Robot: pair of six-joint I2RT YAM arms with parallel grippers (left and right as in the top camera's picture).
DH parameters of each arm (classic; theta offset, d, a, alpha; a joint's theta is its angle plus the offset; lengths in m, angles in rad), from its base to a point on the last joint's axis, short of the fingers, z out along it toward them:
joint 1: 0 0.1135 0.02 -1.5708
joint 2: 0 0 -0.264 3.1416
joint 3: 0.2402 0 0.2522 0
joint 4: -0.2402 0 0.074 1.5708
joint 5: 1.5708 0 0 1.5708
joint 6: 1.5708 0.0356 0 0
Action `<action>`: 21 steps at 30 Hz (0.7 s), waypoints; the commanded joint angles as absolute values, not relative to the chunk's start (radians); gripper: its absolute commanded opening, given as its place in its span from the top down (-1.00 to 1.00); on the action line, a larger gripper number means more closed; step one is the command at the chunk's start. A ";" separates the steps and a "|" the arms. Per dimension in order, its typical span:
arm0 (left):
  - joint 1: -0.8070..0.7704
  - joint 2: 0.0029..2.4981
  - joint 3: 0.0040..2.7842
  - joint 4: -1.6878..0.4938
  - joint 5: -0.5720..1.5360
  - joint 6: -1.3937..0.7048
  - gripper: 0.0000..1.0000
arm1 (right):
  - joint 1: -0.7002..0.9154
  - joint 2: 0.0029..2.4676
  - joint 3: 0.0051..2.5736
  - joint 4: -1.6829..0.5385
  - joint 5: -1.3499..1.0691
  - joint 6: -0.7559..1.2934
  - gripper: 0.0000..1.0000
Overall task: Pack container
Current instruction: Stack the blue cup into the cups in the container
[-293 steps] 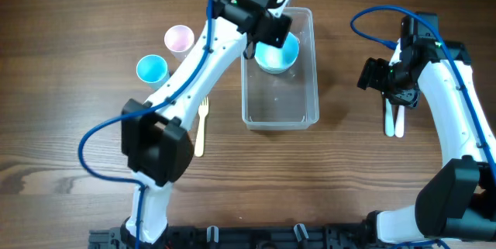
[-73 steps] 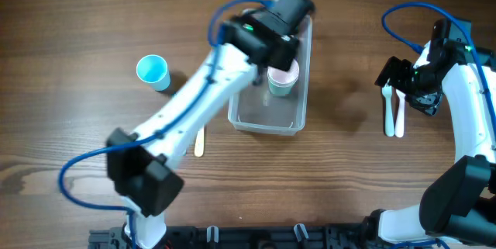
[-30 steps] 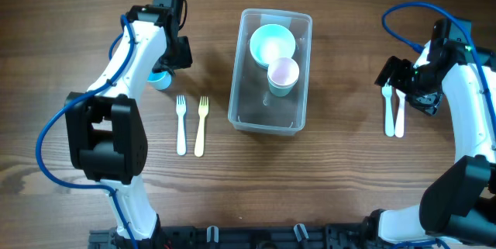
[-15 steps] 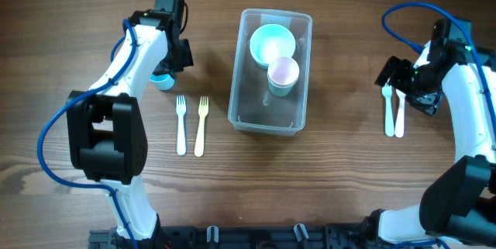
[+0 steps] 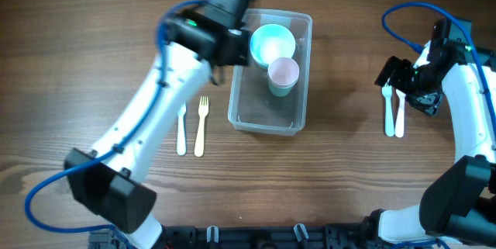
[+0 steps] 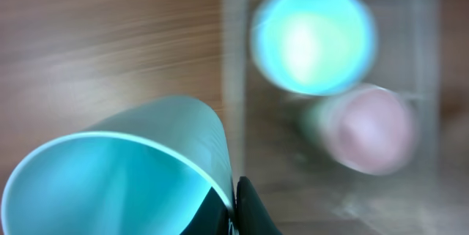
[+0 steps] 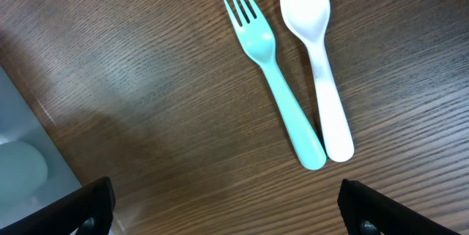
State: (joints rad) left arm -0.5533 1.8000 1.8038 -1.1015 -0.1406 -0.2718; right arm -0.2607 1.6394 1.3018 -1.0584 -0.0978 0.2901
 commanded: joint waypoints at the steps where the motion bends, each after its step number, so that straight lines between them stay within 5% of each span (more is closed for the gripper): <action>1: -0.693 1.843 1.806 -1.026 -0.139 -0.197 0.92 | -0.255 1.652 1.300 -1.060 -0.114 0.290 -0.97; 17: -0.781 1.973 1.806 -0.904 -0.049 0.075 0.86 | -0.255 1.652 1.300 -1.060 -0.114 0.290 -0.97; 18: -0.779 1.973 1.806 -0.901 -0.049 0.075 0.76 | -0.255 1.652 1.300 -1.060 -0.114 0.291 -0.97; 20: -0.778 1.973 1.807 -0.899 -0.054 0.075 -0.21 | -0.255 1.652 1.300 -1.061 -0.115 0.291 -0.97; 21: -0.778 1.973 1.807 -0.897 -0.067 0.075 -0.41 | -0.255 1.652 1.300 -1.061 -0.114 0.291 -0.97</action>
State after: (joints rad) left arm -0.7788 1.9640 1.8038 -0.9031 -0.0689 0.0540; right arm -0.2607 1.6394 1.3018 -1.0584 -0.0978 0.2901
